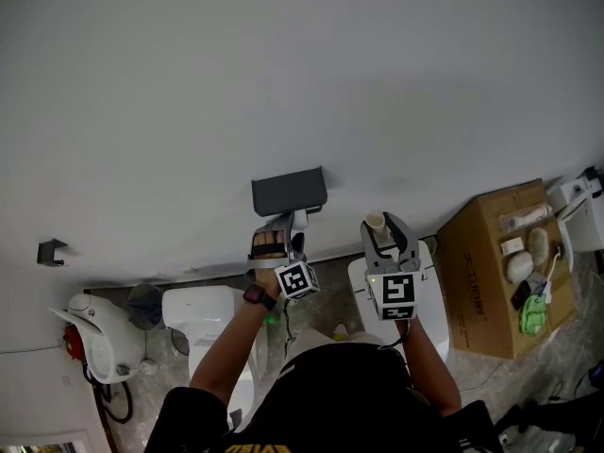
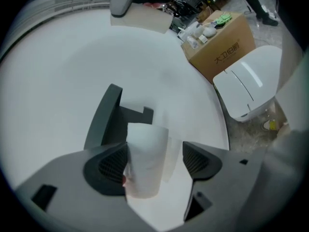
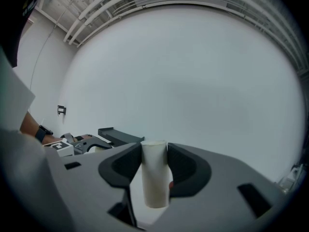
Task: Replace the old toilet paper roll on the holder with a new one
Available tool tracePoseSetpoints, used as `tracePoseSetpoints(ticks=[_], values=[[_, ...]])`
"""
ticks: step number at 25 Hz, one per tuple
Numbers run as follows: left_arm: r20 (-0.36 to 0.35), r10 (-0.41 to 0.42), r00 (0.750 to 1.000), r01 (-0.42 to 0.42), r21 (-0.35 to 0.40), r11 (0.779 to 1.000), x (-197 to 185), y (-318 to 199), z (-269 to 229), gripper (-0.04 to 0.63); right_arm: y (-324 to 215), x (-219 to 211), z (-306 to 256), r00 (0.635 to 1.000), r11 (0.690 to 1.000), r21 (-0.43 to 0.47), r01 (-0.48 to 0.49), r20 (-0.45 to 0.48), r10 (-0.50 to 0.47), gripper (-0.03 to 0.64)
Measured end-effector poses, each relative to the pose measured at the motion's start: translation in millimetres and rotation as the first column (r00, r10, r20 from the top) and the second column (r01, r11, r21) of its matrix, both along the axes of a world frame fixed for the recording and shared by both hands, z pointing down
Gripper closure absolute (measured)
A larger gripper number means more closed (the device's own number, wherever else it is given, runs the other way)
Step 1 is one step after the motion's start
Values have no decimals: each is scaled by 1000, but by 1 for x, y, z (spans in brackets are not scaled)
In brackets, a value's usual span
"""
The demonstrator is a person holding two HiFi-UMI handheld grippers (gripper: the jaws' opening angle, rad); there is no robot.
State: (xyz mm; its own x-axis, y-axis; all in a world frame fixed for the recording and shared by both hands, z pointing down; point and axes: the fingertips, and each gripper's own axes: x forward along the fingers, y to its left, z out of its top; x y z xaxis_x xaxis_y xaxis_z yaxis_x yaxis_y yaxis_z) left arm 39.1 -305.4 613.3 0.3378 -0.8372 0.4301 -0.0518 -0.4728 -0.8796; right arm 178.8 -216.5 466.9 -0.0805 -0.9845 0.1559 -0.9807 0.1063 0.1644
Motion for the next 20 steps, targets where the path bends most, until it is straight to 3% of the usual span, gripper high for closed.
tracePoseSetpoints(ticks=[9, 13, 15, 18, 20], values=[[-116, -60, 991, 62, 11, 998, -35, 29, -6, 230, -5, -11, 10, 999, 999, -19, 33, 0, -33, 449], [-244, -41, 969, 59, 66, 996, -35, 39, -42, 230, -6, -23, 16, 998, 997, -39, 66, 1, -66, 449], [-388, -52, 920, 85, 68, 994, -41, 45, -65, 234, -5, -27, 14, 997, 996, -36, 82, -3, -82, 449], [-622, -119, 774, 146, -8, 989, -61, 50, -95, 305, -6, -30, 12, 994, 993, -39, 111, -8, -111, 449], [-713, -183, 677, 187, -73, 980, -78, 52, -107, 328, -5, -31, 16, 992, 990, -58, 129, -12, -129, 449]])
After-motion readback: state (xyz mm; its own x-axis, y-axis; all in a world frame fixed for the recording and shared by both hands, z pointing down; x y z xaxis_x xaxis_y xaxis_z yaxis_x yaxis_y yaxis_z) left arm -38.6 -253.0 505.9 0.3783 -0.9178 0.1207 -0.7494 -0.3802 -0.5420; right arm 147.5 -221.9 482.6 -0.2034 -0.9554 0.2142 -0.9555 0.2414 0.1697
